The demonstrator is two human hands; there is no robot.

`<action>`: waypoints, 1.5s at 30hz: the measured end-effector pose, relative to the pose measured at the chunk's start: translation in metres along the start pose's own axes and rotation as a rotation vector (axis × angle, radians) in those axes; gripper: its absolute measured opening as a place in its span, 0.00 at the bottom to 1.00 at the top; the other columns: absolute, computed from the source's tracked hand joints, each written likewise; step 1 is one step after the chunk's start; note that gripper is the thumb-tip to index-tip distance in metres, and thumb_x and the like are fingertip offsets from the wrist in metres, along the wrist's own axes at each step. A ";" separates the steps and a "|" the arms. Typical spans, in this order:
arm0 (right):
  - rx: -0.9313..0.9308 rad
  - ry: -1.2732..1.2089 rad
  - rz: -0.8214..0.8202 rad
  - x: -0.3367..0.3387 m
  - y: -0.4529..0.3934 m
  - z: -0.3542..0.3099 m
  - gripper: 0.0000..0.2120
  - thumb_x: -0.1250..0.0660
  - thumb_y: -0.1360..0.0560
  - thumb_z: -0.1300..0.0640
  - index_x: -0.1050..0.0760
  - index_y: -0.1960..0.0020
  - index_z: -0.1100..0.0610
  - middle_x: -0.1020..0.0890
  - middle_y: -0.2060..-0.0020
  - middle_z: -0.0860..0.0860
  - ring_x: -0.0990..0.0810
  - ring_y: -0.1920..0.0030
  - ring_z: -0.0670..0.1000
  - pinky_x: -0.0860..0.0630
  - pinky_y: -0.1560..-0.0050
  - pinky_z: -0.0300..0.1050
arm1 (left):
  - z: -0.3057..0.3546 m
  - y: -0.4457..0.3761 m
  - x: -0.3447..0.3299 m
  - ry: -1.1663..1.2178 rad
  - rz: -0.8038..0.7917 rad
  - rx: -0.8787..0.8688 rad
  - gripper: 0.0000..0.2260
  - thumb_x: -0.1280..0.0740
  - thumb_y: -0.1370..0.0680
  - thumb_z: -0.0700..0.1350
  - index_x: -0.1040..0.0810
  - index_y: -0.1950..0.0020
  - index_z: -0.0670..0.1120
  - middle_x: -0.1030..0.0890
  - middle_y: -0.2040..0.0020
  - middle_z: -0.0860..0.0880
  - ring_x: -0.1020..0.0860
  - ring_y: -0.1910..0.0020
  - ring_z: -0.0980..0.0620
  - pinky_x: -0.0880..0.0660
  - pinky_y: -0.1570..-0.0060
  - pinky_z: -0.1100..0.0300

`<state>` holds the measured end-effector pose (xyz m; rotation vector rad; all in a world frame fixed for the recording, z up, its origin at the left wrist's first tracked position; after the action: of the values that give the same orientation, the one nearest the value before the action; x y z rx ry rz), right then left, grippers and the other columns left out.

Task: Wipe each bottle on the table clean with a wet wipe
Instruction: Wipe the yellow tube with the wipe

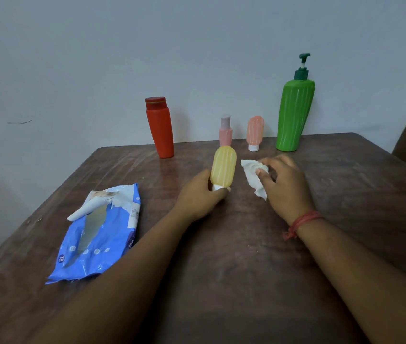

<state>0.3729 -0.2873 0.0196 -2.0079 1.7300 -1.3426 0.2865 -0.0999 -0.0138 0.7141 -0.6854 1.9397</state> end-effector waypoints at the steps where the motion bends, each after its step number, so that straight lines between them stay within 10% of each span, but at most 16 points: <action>1: -0.019 -0.015 0.037 0.005 -0.001 0.001 0.08 0.31 0.22 0.60 0.18 0.44 0.57 0.23 0.51 0.47 0.26 0.56 0.44 0.33 0.55 0.36 | 0.005 0.010 -0.002 -0.012 -0.022 -0.023 0.15 0.30 0.24 0.57 0.27 0.44 0.50 0.22 0.52 0.52 0.23 0.54 0.51 0.25 0.54 0.51; 17: 0.367 -0.044 0.172 0.018 0.011 -0.051 0.10 0.35 0.21 0.64 0.20 0.42 0.66 0.23 0.47 0.57 0.26 0.44 0.44 0.29 0.40 0.30 | 0.025 0.042 -0.003 0.042 -0.134 -0.123 0.13 0.37 0.18 0.54 0.38 0.47 0.47 0.27 0.59 0.49 0.28 0.61 0.50 0.29 0.59 0.49; 45: 0.552 0.271 0.049 0.005 0.006 -0.057 0.07 0.31 0.24 0.68 0.17 0.48 0.62 0.21 0.56 0.56 0.24 0.55 0.56 0.26 0.54 0.49 | 0.035 0.045 -0.012 -0.099 -0.188 -0.209 0.12 0.39 0.17 0.53 0.39 0.47 0.47 0.24 0.59 0.48 0.25 0.60 0.49 0.28 0.57 0.48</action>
<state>0.3282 -0.2700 0.0516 -1.5234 1.2821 -1.8873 0.2585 -0.1499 -0.0066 0.7200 -0.8377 1.6430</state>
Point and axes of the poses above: each hand's wrist, its own y-axis away from the middle knuckle, its own x-axis out of the back of the hand, z = x × y, the point moved 6 cm from there along -y, towards the middle knuckle
